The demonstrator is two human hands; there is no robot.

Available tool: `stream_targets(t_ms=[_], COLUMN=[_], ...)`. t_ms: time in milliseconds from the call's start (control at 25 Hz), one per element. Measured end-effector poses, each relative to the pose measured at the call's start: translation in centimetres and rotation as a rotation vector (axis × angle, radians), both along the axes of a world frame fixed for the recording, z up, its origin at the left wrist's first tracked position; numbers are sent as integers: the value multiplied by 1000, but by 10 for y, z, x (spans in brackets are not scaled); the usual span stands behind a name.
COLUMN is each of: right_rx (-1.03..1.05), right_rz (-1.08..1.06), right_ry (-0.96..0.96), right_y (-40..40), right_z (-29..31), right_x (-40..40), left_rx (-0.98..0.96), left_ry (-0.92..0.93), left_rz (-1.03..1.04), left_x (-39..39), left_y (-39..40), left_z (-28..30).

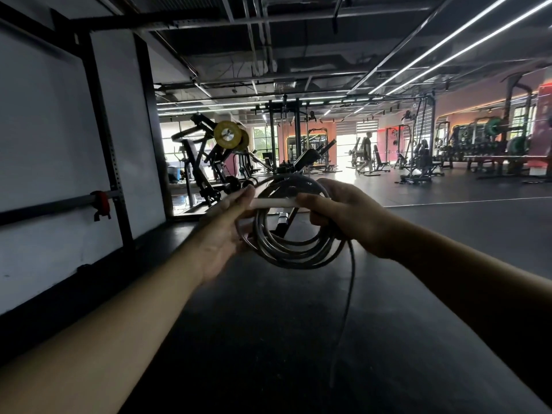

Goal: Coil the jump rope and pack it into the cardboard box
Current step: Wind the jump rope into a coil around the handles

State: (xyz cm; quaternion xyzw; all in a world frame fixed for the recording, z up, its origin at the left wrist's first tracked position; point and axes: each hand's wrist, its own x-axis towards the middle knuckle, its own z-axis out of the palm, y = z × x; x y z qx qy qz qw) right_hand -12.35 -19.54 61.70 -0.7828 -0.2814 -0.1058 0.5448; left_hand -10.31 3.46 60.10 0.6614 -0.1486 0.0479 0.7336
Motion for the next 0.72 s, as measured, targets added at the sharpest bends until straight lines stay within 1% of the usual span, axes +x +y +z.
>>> stream_targets(t_ms=[40,80,160,200,320,400,480,640,720], right_rx=[-105,-203,-374,-449,-632,-681,-649,-461,-402], right_rz=[-21,-42,-69,-67,-47,-14,3,-15,-64], right_ry=[-36,-69,-99,-105,-184,-205,-157,-91,-100], right_y=[-6,-10,-14,-14,-7,-5,-8,-18,-22], right_z=[7,13,26,31,41,43,42,37,32], right_x=[-1,-2,-3,-2,-1,-3,-9,-16,-14], left_rx=[117,274,609,730,942,981,965,1087,1079], left_ry=[-74,-167,-313,-347,-343,-318,-248,-236,-234], left_rz=[30,55,21,-35,-218,-302,-346,-186,-137], left_x=[-1,-3,-9,-12,-17,-15,-12,-14,-14], left_y=[8,14,14,7,-30,-48,-53,-52,-48], left_z=[8,19,43,55,73,68,57,45,45])
